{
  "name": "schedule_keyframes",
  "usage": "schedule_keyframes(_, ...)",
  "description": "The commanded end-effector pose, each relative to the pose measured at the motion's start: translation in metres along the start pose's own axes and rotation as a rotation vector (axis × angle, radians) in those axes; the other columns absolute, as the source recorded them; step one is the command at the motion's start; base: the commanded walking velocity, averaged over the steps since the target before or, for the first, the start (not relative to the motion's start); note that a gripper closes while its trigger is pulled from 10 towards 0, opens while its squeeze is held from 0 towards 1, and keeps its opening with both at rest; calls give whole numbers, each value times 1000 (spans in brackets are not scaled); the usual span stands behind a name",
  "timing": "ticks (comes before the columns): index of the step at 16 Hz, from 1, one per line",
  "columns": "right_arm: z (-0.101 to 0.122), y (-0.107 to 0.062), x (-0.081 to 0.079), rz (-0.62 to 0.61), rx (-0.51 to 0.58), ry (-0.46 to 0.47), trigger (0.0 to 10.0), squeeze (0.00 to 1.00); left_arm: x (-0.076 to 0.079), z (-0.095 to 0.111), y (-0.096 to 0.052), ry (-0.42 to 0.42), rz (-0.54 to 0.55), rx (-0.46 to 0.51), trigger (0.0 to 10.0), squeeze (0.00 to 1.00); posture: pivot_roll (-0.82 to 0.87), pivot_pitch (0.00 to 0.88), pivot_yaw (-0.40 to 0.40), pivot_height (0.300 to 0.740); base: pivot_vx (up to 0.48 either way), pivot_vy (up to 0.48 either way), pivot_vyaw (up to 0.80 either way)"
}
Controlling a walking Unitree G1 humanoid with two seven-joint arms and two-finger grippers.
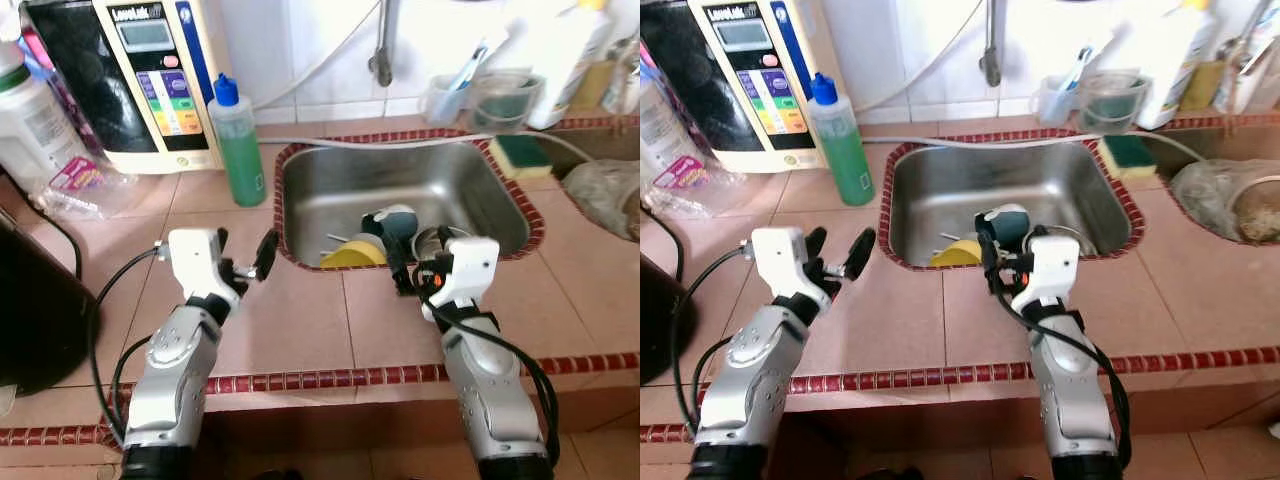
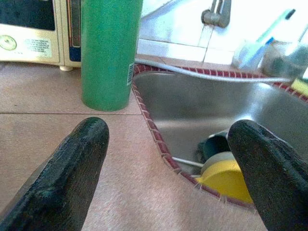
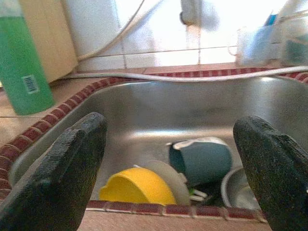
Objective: Kitchen organization
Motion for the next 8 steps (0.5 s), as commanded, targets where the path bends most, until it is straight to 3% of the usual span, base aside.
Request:
schedule_keyframes(1, 11, -1, -3, -10, 52, -27, 10000, 0, -1, -1, -2, 42, -11, 1, 10000, 0, -178, 48, 101, 740, 0, 0, 0)
schedule_keyframes(4, 10, -8, -7, -36, 64, -81, 10000, 0, 1, -6, -7, 126, -53, 5, 10000, 0, -173, 35, 97, 740, 0, 0, 0)
schedule_keyframes(7, 6, -11, -7, -37, 54, -96, 10000, 0, 5, -8, -8, 145, -72, 14, 10000, 0, -166, 22, 88, 740, 0, 0, 0)
schedule_keyframes(8, 5, -11, -7, -40, 50, -93, 10000, 0, 5, -9, -9, 142, -72, 19, 10000, 0, -163, 14, 83, 740, 0, -330, 0)
Point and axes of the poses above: a point about 5 cm out from each wrist's last joint towards the gripper, its own y axis pointing out of the wrist towards the gripper, its own z axis along the axis of the wrist's last joint, x = y × z, the point moved 2 cm from there along y, pointing out of the wrist towards the gripper, and after that the axes turned 14 degrees about -y, right-handed, at the moved point
